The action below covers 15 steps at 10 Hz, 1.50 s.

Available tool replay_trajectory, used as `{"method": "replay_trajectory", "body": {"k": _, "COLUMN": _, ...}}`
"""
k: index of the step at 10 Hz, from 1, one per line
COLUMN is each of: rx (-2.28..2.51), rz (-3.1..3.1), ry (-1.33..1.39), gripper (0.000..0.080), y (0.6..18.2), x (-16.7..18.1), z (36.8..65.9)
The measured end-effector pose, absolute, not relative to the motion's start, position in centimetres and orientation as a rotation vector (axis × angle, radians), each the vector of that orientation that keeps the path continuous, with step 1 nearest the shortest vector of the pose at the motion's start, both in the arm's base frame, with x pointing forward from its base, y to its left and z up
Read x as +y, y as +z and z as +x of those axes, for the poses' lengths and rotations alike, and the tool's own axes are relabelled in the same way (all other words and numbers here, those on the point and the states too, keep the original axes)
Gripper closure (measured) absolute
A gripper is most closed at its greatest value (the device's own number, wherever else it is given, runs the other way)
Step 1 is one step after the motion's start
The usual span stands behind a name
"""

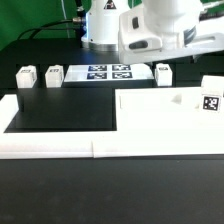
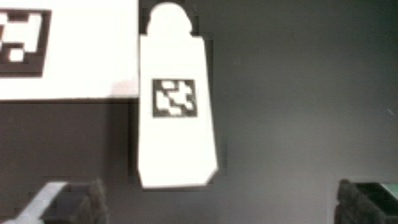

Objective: Assemble square table

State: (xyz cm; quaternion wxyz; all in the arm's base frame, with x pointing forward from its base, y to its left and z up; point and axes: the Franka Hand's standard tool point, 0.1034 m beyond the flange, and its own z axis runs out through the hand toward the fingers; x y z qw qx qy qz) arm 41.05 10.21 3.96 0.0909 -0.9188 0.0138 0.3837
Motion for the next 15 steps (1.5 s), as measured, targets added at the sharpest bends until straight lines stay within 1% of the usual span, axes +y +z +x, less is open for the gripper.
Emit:
{"method": "replay_trajectory", "body": {"k": 2, "rx": 0.028, "rz": -2.684, "ry": 1.253, "gripper": 0.0151, "y": 3.7, "x": 10.2, "z": 40.7}}
{"method": "replay_trajectory", "body": {"k": 6, "rx": 0.036, "rz": -2.688, "ry": 1.264, "gripper": 0.0151, "y": 3.4, "x": 10.1, "z": 40.6}}
{"method": "replay_trajectory", "body": {"k": 11, "rx": -0.125, "rz": -2.676, "ry": 1.372, "gripper": 0.0151, "y": 0.8, "x": 11.4, "z": 37.4}}
{"method": "replay_trajectory", "body": {"k": 15, "rx": -0.130, "rz": -2.673, "ry": 1.383, "gripper": 0.0151, "y": 0.6, "x": 11.4, "z": 37.2}}
